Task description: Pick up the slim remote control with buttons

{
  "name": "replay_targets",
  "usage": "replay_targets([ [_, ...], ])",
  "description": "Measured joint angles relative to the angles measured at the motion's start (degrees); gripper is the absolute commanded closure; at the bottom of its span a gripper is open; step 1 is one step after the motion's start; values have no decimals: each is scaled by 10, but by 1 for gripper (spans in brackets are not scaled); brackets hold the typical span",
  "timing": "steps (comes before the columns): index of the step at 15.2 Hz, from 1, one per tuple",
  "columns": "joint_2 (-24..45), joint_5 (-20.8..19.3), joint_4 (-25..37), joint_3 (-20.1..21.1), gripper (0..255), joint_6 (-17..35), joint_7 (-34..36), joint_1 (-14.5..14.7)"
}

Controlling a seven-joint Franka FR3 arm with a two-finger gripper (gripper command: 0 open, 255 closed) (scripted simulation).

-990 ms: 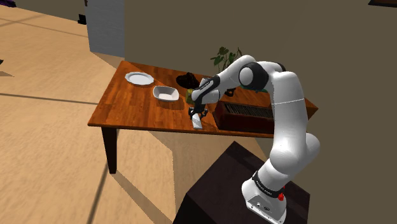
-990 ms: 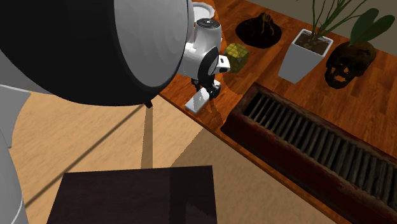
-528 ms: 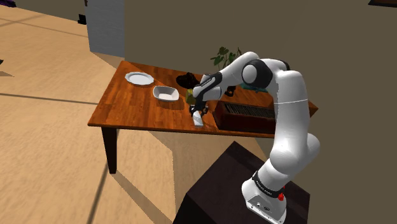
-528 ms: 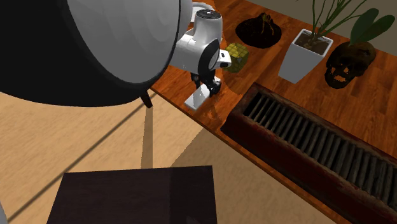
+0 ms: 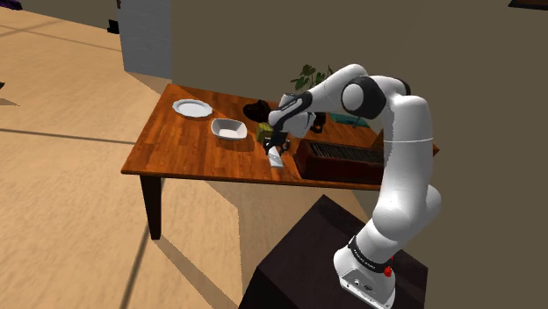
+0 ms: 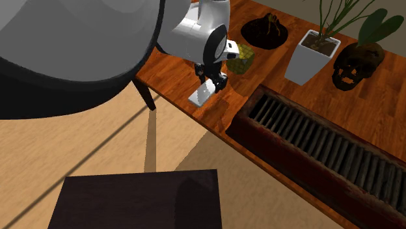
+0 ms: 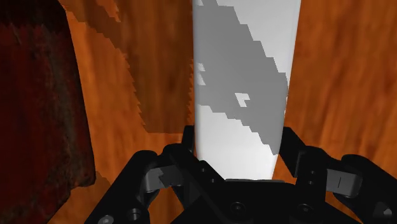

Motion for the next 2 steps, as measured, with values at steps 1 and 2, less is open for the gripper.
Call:
replay_targets([
  [1, -7, -1, -2, -1, 255, -5, 1, 1],
  [2, -11, -2, -3, -1, 255, -7, 2, 2],
])
